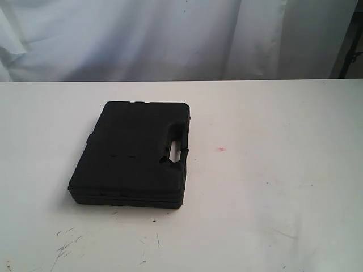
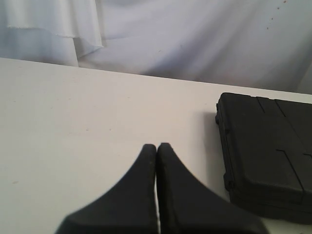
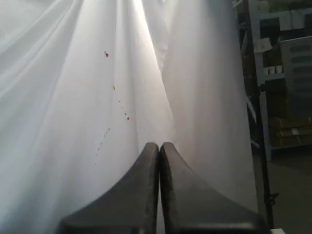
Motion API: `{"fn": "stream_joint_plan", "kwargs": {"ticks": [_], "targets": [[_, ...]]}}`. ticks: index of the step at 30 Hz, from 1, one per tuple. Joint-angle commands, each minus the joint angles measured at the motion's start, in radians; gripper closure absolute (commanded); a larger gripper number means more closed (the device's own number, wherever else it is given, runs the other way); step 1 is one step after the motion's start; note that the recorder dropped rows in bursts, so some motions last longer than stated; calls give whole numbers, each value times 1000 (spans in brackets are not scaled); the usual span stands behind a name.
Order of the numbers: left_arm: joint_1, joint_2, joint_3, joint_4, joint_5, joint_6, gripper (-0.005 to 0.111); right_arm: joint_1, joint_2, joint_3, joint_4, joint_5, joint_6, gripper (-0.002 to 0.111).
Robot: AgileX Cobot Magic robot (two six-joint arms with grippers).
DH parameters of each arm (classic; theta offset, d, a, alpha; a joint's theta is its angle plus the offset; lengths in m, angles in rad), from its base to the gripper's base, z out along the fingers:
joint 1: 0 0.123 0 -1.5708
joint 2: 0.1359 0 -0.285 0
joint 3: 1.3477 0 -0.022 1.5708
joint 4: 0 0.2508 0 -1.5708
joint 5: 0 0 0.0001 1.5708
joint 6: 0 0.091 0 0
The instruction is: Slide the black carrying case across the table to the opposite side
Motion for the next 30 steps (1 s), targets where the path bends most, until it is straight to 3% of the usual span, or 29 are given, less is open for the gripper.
{"fn": "stream_joint_plan", "kwargs": {"ticks": [1,17,25,30], "targets": [[3,-4,5,0,-5,3,107,47,148,-106,-6,14,-7,108],[3,-4,5,0,-5,3,107,81,311,-133,23,4,89,108],[3,-4,5,0,-5,3,107,199,615,-351,23,389,60,108],[3,-4,5,0,-5,3,107,255,791,-480,23,503,49,108]]}}
